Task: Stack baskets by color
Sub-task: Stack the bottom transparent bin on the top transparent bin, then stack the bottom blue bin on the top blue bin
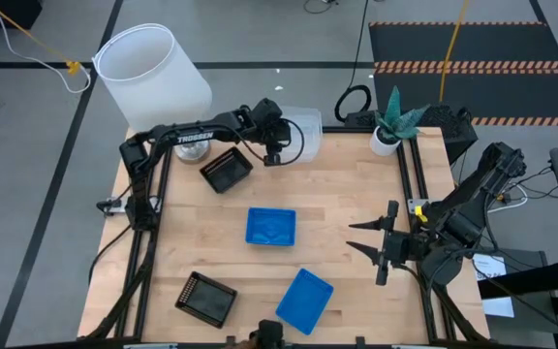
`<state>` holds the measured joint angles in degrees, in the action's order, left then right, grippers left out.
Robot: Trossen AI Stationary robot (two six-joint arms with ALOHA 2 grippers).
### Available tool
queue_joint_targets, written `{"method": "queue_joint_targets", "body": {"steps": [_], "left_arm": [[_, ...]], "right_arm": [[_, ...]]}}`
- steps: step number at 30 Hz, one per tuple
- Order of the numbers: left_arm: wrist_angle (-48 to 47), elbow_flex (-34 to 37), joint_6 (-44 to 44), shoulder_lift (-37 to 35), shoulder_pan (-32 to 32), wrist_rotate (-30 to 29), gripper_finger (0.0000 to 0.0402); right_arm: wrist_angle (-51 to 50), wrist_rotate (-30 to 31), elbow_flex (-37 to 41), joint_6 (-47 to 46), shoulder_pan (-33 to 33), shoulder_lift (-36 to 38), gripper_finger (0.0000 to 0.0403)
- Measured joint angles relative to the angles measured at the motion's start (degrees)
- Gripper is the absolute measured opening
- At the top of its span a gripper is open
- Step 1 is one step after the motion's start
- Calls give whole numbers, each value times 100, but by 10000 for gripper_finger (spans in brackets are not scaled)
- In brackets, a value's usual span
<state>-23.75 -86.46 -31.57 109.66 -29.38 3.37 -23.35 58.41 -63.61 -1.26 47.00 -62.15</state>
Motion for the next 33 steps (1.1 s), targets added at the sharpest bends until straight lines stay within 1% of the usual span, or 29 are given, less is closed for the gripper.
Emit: {"method": "queue_joint_targets", "body": {"steps": [3,6,11,15,17,18,21,23,26,28,31,33], "left_arm": [[-24,0,214,-133,78,-7,173],[-89,0,387,-318,163,-8,179],[-294,-7,890,-930,320,2,169],[-1166,-7,1373,-1561,554,113,152],[-1581,80,1577,-1907,799,165,141],[-1621,190,1645,-2100,960,170,136],[-1521,712,1776,-2685,1573,138,119],[-1243,1139,1877,-3036,2039,69,111],[-672,1827,2018,-3539,2754,-204,103],[-248,2238,2098,-3806,3160,-453,102],[169,2699,2117,-4040,3631,-795,102],[227,2815,2013,-4128,3824,-1002,102]], "right_arm": [[0,0,0,0,0,0,169],[1,-1,0,0,0,-2,169],[-2,-4,0,-70,0,-2,169],[-2,-28,0,-179,0,-2,169],[-3,-97,0,-272,-2,-2,169],[6,-164,0,-307,-7,-2,169],[186,-176,92,-375,-27,-8,169],[231,-266,121,-405,-63,-27,169],[263,-722,128,-560,-207,-95,169],[331,-1130,127,-642,-353,-200,169],[511,-2004,127,-642,-642,-437,169],[566,-2765,127,-589,-848,-626,169]]}}
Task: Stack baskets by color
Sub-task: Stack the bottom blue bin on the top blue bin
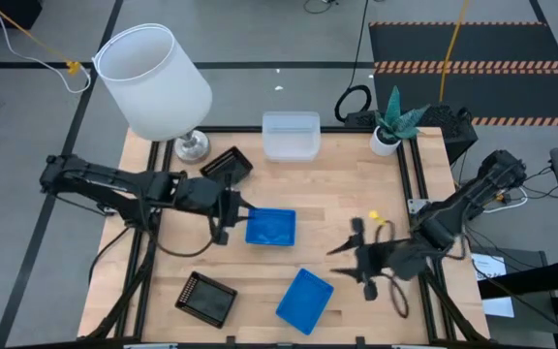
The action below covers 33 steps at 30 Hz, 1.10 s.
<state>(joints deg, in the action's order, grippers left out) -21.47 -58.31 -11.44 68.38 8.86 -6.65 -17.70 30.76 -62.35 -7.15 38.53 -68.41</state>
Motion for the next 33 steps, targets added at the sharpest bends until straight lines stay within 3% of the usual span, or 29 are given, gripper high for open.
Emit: {"method": "queue_joint_targets", "body": {"steps": [4,9,14,20,27,33], "left_arm": [[-37,2,116,-98,218,-113,102],[0,2,113,-152,333,-106,102],[19,-4,175,-156,339,-111,102],[-126,-4,340,-158,358,-110,102],[-940,-4,1239,-95,736,-209,102],[-717,-6,1475,90,1462,-700,102]], "right_arm": [[-51,-1257,0,30,-310,-436,169],[-30,-1401,0,30,-601,-943,169],[-19,-2359,0,-310,-993,-1309,169],[-10,-2925,0,-423,-1002,-1754,169],[114,-2883,0,-1027,-395,-2029,169],[474,-2653,-4,-1168,26,-2378,169]]}}
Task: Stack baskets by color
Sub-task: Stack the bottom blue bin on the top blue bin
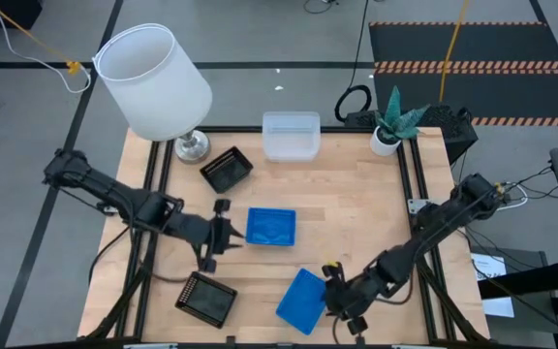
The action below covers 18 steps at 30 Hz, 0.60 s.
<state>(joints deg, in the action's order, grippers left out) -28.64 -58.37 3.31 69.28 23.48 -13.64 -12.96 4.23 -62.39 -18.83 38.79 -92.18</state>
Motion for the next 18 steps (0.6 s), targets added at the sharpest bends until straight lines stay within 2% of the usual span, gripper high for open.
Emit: {"method": "queue_joint_targets", "body": {"steps": [10,18], "left_arm": [[420,4,-37,459,618,-160,102],[439,4,-15,546,698,-229,102]], "right_arm": [[-15,-133,4,99,-68,-553,162],[-12,-150,4,495,-94,-583,78]]}}
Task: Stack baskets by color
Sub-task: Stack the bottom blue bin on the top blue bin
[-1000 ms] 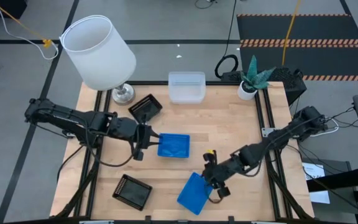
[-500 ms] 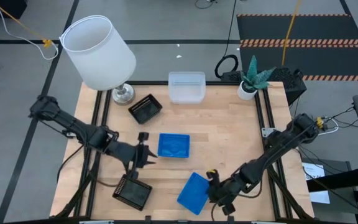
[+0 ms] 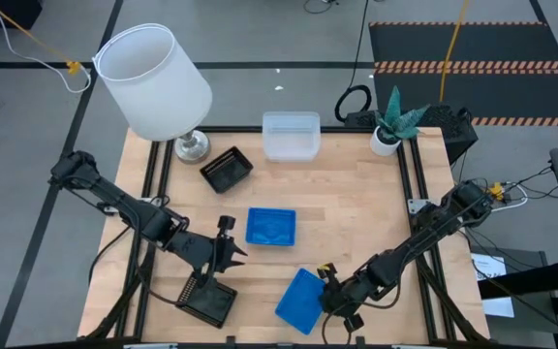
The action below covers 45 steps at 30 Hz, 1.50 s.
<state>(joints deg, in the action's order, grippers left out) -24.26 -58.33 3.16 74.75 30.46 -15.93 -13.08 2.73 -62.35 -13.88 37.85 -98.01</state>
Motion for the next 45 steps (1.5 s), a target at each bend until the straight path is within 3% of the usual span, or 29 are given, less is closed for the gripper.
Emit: {"method": "queue_joint_targets", "body": {"steps": [9,14,27,32,38,45], "left_arm": [[-4,0,4,2,4,-46,102],[-2,0,7,2,2,-65,102],[3,0,10,2,1,-65,102],[5,0,11,2,0,-67,102],[9,0,10,2,0,-65,102],[7,0,15,2,0,-67,102]], "right_arm": [[-33,-1,0,14,0,4,6],[-37,7,0,-196,0,4,15],[-29,342,20,-252,26,-7,85],[133,342,310,-285,14,-8,74],[272,360,390,-291,4,-9,11],[154,335,-118,-320,4,89,13]]}}
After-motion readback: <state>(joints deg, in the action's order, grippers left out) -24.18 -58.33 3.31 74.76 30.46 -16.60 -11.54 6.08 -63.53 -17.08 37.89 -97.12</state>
